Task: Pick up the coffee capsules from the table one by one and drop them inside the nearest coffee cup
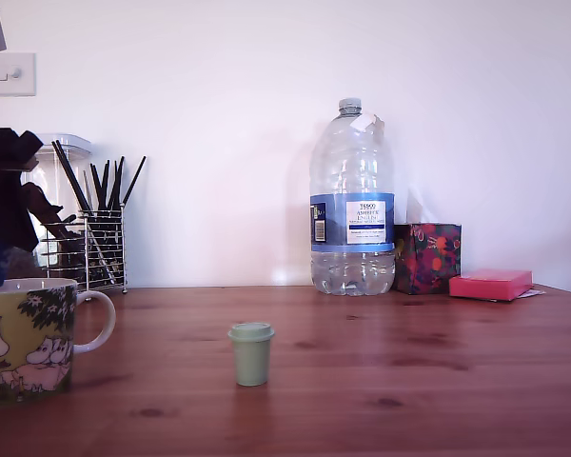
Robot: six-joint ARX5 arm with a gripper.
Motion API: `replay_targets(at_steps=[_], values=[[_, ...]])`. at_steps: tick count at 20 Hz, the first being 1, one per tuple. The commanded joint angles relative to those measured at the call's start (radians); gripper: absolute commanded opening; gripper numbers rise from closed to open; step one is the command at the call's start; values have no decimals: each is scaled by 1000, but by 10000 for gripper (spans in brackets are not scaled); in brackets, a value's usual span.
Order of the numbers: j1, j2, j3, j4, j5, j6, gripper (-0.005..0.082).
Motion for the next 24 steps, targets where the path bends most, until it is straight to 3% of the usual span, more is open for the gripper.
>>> replay_targets(at_steps=[1,10,12,15,19,24], values=[[2,-2,3,-3,0,0,475],[2,-2,3,4,0,0,475],[2,-2,3,13,1,0,362],[-3,-3,4,34,21,0,-37],[-44,-3,4,93,29,-24,-21],[-179,-3,4,169,64,-119,-21]])
